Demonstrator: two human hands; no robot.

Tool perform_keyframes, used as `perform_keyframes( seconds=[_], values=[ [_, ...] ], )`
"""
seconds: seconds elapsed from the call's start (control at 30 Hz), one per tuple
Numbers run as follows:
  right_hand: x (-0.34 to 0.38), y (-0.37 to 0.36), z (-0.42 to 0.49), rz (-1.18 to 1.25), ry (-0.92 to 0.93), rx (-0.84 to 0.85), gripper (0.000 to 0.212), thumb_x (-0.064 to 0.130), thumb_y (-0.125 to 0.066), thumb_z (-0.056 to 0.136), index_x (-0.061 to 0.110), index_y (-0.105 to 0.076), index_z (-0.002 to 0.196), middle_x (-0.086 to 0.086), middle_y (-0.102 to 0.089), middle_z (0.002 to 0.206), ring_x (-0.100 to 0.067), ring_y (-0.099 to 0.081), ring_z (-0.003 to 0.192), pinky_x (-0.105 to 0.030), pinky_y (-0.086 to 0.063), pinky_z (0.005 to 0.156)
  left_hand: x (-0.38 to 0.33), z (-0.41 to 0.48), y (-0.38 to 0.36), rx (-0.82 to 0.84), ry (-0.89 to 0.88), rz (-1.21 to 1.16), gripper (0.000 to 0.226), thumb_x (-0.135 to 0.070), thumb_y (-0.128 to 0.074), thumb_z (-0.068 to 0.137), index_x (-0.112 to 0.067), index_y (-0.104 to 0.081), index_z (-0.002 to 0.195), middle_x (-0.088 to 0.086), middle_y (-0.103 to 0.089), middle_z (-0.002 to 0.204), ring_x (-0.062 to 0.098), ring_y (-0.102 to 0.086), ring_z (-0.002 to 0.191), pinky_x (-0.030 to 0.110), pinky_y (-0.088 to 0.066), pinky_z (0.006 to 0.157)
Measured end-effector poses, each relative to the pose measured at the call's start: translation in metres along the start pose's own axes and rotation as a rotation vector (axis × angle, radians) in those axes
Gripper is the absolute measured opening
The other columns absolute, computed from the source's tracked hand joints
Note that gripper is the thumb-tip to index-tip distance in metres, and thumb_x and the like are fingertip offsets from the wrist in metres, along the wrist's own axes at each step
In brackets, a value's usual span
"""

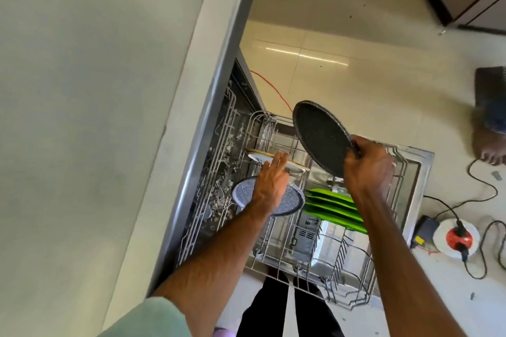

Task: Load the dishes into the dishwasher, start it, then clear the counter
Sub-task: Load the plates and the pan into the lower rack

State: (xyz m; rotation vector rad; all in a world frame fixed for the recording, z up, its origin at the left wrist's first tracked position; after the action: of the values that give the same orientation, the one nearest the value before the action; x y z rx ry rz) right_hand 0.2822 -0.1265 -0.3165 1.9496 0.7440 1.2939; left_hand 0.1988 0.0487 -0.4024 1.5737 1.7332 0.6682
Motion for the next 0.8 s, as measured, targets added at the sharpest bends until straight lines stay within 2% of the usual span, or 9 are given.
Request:
perform_keyframes(
  seconds=[0.1, 0.2, 0.27, 0.37, 0.43, 0.53, 0.63, 0.8],
  values=[
    [0.016, -0.020, 0.017, -0.018, 0.074, 0.081, 0.036, 0.011, -0.053, 0.086, 0.026, -0.074, 0.111, -0.010, -0.074, 0.083, -0.035, -0.068, 0.070, -0.047, -0.059, 0.059, -0.001, -0.001, -0.001, -0.061, 0.004, -0.017, 0.022, -0.002, -0.063, 0.089, -0.013, -0.058, 0.071, 0.004, 0.001, 0.167, 0.026, 0.002, 0.154, 0.047, -0.021, 0.123],
    [0.027, -0.041, 0.032, -0.074, 0.126, 0.204, 0.039, 0.009, -0.054, 0.081, 0.029, -0.075, 0.107, -0.010, -0.074, 0.082, -0.033, -0.068, 0.069, -0.038, -0.057, 0.060, 0.002, -0.008, -0.001, -0.119, 0.014, -0.077, 0.036, 0.001, -0.060, 0.091, -0.015, -0.044, 0.063, 0.003, 0.006, 0.166, 0.025, 0.003, 0.154, 0.043, -0.025, 0.122],
    [0.032, -0.054, 0.038, -0.134, 0.157, 0.282, 0.043, 0.003, -0.053, 0.082, 0.026, -0.076, 0.109, -0.012, -0.073, 0.087, -0.034, -0.066, 0.075, -0.034, -0.052, 0.063, 0.004, -0.013, -0.006, -0.137, 0.020, -0.088, 0.030, 0.002, -0.056, 0.093, -0.013, -0.052, 0.067, 0.003, 0.011, 0.164, 0.024, 0.005, 0.154, 0.042, -0.025, 0.123],
    [0.036, -0.069, 0.044, -0.171, 0.211, 0.346, 0.045, 0.002, -0.052, 0.086, 0.024, -0.073, 0.118, -0.012, -0.074, 0.098, -0.036, -0.068, 0.081, -0.046, -0.061, 0.072, 0.005, -0.016, -0.011, -0.155, 0.026, -0.113, 0.023, 0.003, -0.053, 0.094, -0.009, -0.062, 0.077, 0.003, 0.015, 0.163, 0.022, 0.011, 0.153, 0.043, -0.022, 0.123],
    [0.037, -0.077, 0.047, -0.195, 0.237, 0.364, 0.043, 0.003, -0.054, 0.089, 0.024, -0.071, 0.122, -0.013, -0.073, 0.108, -0.037, -0.068, 0.087, -0.050, -0.060, 0.077, 0.004, -0.018, -0.012, -0.160, 0.033, -0.143, 0.024, 0.005, -0.052, 0.094, -0.009, -0.062, 0.077, 0.001, 0.016, 0.162, 0.019, 0.016, 0.149, 0.041, -0.027, 0.122],
    [0.039, -0.086, 0.049, -0.239, 0.260, 0.385, 0.041, 0.004, -0.059, 0.091, 0.022, -0.069, 0.127, -0.014, -0.071, 0.118, -0.037, -0.067, 0.095, -0.047, -0.059, 0.083, 0.003, -0.019, -0.008, -0.172, 0.042, -0.178, 0.024, 0.007, -0.054, 0.092, -0.009, -0.060, 0.075, 0.001, 0.012, 0.164, 0.019, 0.016, 0.147, 0.038, -0.035, 0.118],
    [0.039, -0.094, 0.049, -0.263, 0.272, 0.409, 0.040, 0.005, -0.061, 0.091, 0.021, -0.068, 0.128, -0.015, -0.070, 0.119, -0.036, -0.068, 0.097, -0.048, -0.059, 0.083, 0.002, -0.018, -0.007, -0.136, 0.043, -0.204, 0.024, 0.007, -0.053, 0.094, -0.009, -0.061, 0.078, 0.000, 0.013, 0.165, 0.019, 0.015, 0.150, 0.035, -0.035, 0.118],
    [0.042, -0.107, 0.043, -0.287, 0.323, 0.433, 0.036, 0.009, -0.058, 0.094, 0.022, -0.068, 0.126, -0.015, -0.071, 0.114, -0.036, -0.067, 0.096, -0.046, -0.058, 0.083, 0.000, -0.019, -0.005, -0.121, 0.044, -0.199, 0.027, 0.007, -0.053, 0.095, -0.012, -0.057, 0.076, -0.001, 0.013, 0.166, 0.019, 0.009, 0.154, 0.031, -0.043, 0.111]
  ],
)
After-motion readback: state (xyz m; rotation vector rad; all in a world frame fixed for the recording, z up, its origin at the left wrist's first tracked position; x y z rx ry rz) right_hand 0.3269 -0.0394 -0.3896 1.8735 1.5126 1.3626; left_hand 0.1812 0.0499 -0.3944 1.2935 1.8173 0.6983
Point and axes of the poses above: each hand's wrist, its own z-axis towards the middle knuckle, its own y-axis out of the back of the hand, x = y × z, the point moved 4 cm from there along z, towards the middle knuckle
